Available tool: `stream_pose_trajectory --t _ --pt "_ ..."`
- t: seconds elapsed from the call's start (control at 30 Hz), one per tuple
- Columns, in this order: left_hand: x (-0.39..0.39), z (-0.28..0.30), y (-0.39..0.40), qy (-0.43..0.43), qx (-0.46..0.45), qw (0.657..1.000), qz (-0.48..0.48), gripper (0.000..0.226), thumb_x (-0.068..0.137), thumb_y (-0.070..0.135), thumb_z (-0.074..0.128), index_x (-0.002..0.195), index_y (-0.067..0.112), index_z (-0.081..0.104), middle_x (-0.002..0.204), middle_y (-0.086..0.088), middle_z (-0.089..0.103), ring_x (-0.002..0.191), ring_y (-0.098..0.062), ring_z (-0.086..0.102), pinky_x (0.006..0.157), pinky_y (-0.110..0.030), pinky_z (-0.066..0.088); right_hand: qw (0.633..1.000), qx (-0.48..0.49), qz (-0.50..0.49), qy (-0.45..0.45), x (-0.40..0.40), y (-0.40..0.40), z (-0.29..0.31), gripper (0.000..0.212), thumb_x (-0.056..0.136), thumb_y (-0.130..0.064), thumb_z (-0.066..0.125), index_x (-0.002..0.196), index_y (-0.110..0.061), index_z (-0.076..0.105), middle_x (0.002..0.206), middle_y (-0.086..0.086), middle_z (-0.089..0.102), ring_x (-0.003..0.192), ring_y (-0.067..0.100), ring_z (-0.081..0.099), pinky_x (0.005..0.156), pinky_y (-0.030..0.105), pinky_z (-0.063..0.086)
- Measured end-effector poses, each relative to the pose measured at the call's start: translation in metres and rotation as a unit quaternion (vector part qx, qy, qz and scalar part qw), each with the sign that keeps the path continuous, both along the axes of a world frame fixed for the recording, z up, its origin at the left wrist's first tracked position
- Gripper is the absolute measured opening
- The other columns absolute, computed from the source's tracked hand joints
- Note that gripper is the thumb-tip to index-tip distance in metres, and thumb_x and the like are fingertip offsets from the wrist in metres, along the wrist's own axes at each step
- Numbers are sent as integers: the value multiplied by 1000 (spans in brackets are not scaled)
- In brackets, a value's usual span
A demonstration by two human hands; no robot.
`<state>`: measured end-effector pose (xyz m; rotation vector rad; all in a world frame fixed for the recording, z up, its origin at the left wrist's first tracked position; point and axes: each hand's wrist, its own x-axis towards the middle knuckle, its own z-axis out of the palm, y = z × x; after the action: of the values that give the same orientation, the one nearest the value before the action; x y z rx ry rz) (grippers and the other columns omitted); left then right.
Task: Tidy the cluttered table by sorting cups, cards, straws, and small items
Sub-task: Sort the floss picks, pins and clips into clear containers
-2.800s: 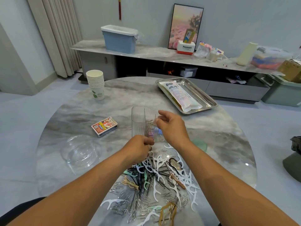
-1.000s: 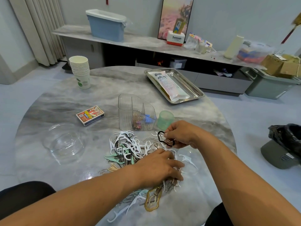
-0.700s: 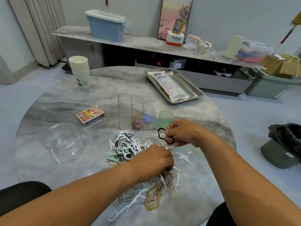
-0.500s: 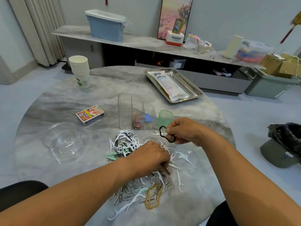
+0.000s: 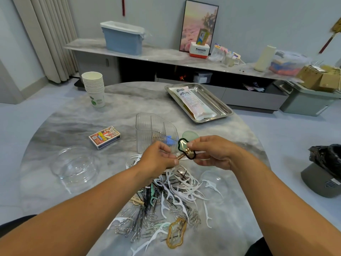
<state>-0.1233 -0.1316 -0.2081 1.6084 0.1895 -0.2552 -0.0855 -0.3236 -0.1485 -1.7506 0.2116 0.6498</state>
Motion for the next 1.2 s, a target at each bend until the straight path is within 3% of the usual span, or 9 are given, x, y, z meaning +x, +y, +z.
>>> stream_pose_trajectory --t 0.13,0.3,0.47,0.6,0.73,0.87,1.0,1.1,1.2 --pt "5 8 3 -1 -82 995 59 40 76 -12 78 97 8 50 94 -16 68 89 -30 70 84 -41 61 996 -10 -20 -88 2 22 -7 20 83 -12 82 97 -12 68 80 8 73 61 10 63 58 22 52" --pt "10 23 16 -8 -107 988 110 33 82 2 80 102 7 55 99 -17 67 89 -32 71 83 -42 62 967 35 -121 -222 12 50 -2 18 82 -5 82 94 -9 68 75 2 72 61 8 64 53 19 50" --pt "7 26 33 17 28 996 78 8 95 8 66 99 9 59 98 -16 69 76 -20 64 59 -25 54 917 74 -244 -306 29 73 -11 15 86 -6 79 90 -12 66 83 9 72 72 16 72 66 24 59" --pt "7 23 43 28 100 994 45 7 97 5 62 102 11 61 97 -13 70 69 -14 64 50 -19 48 943 8 -155 -295 34 85 -31 13 89 -13 78 100 -15 72 91 4 76 83 17 75 84 37 63" --pt "9 19 56 26 180 983 -15 16 92 4 68 97 18 61 99 -14 71 77 -21 65 63 -28 51 950 -33 -82 -299 32 86 -36 16 94 -21 72 110 -18 75 99 -3 75 94 13 73 89 40 61" --pt "4 24 63 18 318 927 -198 31 77 15 87 100 22 67 97 -2 71 85 -21 68 68 -33 54 937 -113 -65 -323 25 72 -18 6 94 -17 71 98 -19 75 91 -5 73 84 10 69 79 33 60" --pt "-17 27 47 -30 366 856 -363 36 69 39 91 95 27 69 81 12 64 73 -8 59 62 -25 44 938 -211 138 -237 2 59 -5 6 85 -9 79 84 -10 73 68 -1 70 58 7 63 50 18 47" --pt "-38 21 19 -66 404 812 -416 47 66 64 83 91 28 66 75 16 62 70 -3 56 60 -28 42 918 -273 183 -222 -9 52 -17 7 84 -11 80 82 -11 73 74 6 74 63 15 70 60 34 59" --pt "-56 6 -3 -96 489 748 -438 59 60 77 76 91 29 62 84 12 66 79 -13 61 67 -31 49 920 -288 154 -218 -9 42 -23 7 86 -14 79 82 -12 73 79 10 76 78 28 74 70 40 60"
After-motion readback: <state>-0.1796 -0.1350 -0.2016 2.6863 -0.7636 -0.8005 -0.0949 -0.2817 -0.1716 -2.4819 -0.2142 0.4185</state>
